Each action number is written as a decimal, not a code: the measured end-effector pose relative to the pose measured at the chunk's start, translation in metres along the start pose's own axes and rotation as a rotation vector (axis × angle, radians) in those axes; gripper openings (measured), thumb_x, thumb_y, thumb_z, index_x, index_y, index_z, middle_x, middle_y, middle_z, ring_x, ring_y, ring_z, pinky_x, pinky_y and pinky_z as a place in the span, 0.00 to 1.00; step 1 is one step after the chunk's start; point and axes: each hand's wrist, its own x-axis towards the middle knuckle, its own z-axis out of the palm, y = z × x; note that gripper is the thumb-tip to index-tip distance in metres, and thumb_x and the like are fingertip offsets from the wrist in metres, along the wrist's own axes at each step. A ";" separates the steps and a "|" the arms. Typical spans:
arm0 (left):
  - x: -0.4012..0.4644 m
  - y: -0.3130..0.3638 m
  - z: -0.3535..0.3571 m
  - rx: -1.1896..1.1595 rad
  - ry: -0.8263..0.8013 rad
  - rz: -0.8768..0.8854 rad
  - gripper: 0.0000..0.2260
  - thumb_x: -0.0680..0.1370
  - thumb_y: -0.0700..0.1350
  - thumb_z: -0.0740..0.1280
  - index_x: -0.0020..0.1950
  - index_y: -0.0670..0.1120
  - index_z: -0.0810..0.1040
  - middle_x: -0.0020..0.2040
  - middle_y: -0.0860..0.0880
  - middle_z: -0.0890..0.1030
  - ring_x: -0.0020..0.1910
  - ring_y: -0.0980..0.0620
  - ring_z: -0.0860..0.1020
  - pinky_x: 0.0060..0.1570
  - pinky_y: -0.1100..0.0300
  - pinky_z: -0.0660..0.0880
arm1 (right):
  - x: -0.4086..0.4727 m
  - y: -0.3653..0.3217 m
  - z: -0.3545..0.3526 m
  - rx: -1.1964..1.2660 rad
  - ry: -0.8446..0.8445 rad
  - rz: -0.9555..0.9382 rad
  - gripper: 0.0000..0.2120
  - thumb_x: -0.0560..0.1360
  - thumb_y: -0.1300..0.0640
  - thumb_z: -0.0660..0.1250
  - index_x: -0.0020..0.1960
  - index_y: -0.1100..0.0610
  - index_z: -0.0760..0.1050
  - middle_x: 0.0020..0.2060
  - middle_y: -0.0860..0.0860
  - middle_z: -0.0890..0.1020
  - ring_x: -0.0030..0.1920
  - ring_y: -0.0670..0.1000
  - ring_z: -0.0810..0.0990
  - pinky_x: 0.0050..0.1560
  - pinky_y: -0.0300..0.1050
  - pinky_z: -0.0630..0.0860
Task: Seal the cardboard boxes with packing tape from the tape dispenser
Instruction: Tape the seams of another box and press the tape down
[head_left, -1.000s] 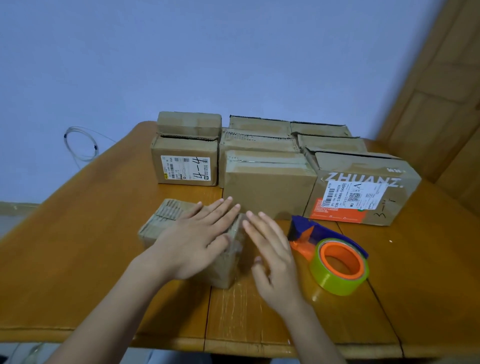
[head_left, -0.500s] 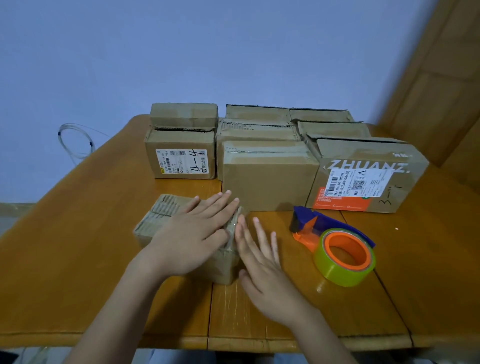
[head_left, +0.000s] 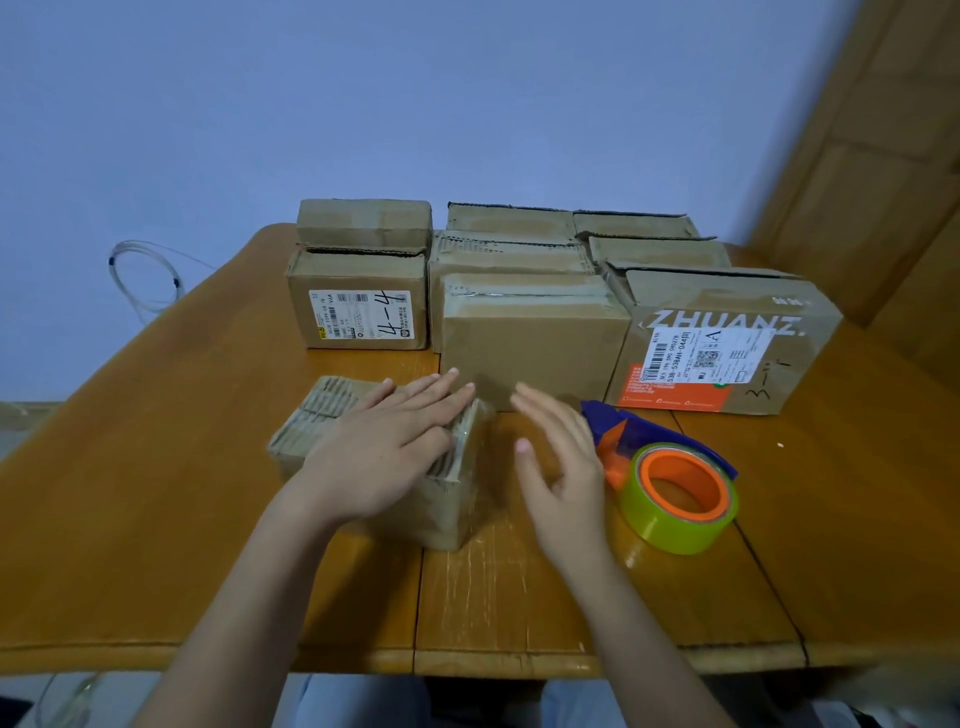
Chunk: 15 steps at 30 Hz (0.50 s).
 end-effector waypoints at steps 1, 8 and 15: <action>0.000 0.000 0.000 0.000 0.007 -0.002 0.29 0.74 0.60 0.40 0.76 0.61 0.53 0.77 0.63 0.48 0.74 0.69 0.44 0.71 0.65 0.37 | 0.008 -0.001 0.002 0.022 -0.008 0.052 0.18 0.77 0.51 0.60 0.64 0.53 0.75 0.62 0.43 0.75 0.65 0.42 0.70 0.66 0.36 0.64; -0.001 0.003 -0.001 -0.005 0.032 -0.003 0.30 0.74 0.61 0.39 0.76 0.61 0.55 0.76 0.64 0.51 0.72 0.70 0.46 0.69 0.68 0.38 | 0.023 0.008 0.015 0.199 -0.141 0.218 0.08 0.73 0.44 0.65 0.51 0.40 0.76 0.46 0.38 0.80 0.54 0.43 0.76 0.56 0.44 0.74; -0.001 0.002 0.000 0.008 0.054 0.008 0.34 0.69 0.64 0.34 0.75 0.63 0.53 0.74 0.66 0.50 0.71 0.71 0.46 0.69 0.68 0.38 | 0.023 0.008 0.020 0.160 -0.085 0.158 0.03 0.73 0.53 0.68 0.45 0.52 0.79 0.41 0.45 0.80 0.47 0.47 0.78 0.49 0.45 0.76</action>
